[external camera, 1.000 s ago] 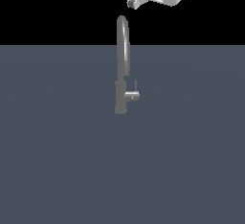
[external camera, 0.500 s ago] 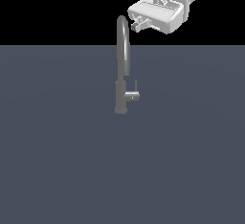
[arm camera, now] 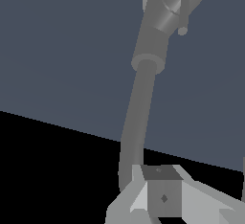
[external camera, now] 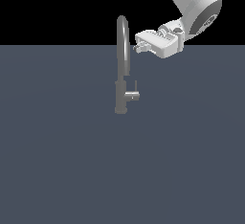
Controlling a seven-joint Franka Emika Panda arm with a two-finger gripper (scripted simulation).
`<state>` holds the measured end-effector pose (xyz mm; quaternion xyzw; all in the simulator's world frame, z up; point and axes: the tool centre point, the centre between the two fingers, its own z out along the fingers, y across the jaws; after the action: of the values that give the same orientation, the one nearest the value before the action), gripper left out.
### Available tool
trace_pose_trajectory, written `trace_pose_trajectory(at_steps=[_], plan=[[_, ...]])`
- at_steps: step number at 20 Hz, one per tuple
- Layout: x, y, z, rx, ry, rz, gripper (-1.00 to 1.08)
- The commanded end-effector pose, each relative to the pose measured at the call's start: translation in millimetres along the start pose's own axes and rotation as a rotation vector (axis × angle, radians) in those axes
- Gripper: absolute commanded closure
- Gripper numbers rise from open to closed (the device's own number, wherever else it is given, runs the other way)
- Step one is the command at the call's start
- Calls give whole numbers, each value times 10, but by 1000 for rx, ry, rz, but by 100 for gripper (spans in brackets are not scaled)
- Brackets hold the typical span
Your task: Turn on the faucet by rotating a designated handle.
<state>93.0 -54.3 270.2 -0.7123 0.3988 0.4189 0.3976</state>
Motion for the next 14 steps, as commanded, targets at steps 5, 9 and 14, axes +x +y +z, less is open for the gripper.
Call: trace_pose_trajectory(at_steps=[5,9,14], plan=[[537,-32,79,112,-123,113,108],[830,-30,152,173,-190,176,108],[1122,-16,254,235,-256,240,108]])
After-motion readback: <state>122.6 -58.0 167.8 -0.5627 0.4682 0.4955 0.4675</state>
